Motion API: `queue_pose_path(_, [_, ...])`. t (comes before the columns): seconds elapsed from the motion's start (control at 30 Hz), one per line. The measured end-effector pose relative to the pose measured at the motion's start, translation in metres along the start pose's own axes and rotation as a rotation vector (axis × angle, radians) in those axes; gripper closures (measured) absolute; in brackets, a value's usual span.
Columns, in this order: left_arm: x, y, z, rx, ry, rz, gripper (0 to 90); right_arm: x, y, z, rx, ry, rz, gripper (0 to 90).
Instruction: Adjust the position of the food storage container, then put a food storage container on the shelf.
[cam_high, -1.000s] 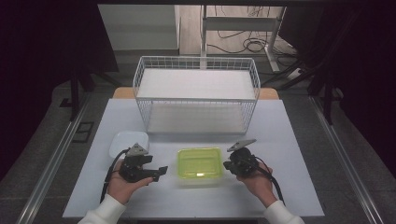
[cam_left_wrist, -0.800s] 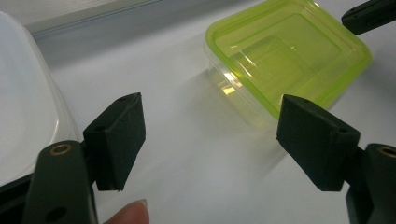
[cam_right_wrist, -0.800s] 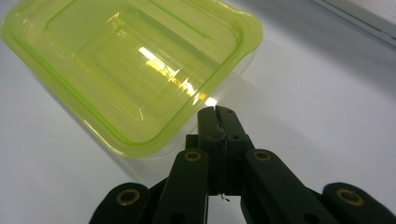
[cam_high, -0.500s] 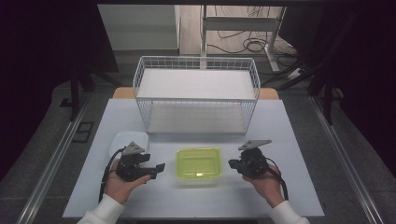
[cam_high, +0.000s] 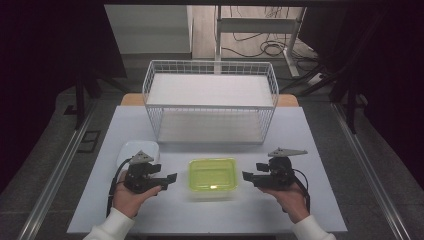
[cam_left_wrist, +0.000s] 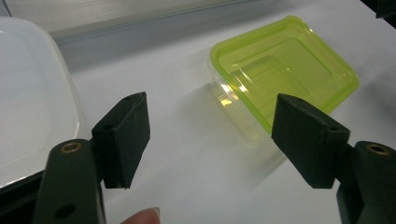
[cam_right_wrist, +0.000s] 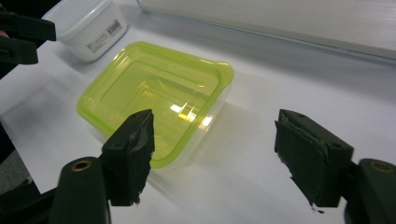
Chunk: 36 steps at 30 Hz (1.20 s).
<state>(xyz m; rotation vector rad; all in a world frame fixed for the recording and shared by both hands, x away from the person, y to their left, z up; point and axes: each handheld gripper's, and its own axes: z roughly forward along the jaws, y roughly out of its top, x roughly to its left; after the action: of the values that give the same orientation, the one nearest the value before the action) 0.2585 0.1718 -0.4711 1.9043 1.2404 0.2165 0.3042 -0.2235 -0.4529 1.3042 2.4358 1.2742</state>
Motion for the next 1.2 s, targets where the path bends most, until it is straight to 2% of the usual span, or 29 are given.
queue_pose_path(0.13, [-0.002, 0.002, 0.0, -0.012, 0.01, -0.012, 27.5, -0.001, 0.0, 0.002, 0.006, 0.009, 0.012, 27.3])
queue_pose_path(0.23, [-0.003, 0.004, 0.0, -0.019, 0.002, -0.02, 28.1, -0.003, -0.002, 0.005, 0.019, 0.016, 0.009, 28.3])
queue_pose_path(0.33, [-0.002, 0.006, 0.003, -0.005, -0.037, -0.059, 28.8, -0.004, -0.002, 0.006, 0.021, 0.027, 0.008, 29.9])
queue_pose_path(0.43, [-0.003, 0.009, 0.007, 0.013, -0.051, -0.079, 29.3, -0.005, -0.002, 0.007, 0.015, 0.036, 0.014, 31.2])
queue_pose_path(0.57, [-0.002, 0.014, 0.012, 0.044, -0.108, -0.152, 28.9, -0.006, 0.001, 0.01, 0.017, 0.056, 0.033, 32.8])
queue_pose_path(0.8, [0.003, 0.025, 0.032, 0.091, -0.18, -0.234, 32.5, -0.007, 0.01, 0.021, 0.032, 0.084, 0.06, 35.8])
queue_pose_path(0.97, [0.01, 0.028, 0.046, 0.108, -0.2, -0.287, 36.0, -0.009, 0.019, 0.033, 0.036, 0.097, 0.098, 38.3])
queue_pose_path(1.1, [0.013, 0.024, 0.053, 0.119, -0.217, -0.31, 37.9, -0.012, 0.017, 0.044, 0.06, 0.109, 0.126, 40.3])
queue_pose_path(1.2, [0.012, 0.022, 0.059, 0.145, -0.217, -0.297, 39.4, -0.013, 0.016, 0.046, 0.068, 0.121, 0.137, 42.5])
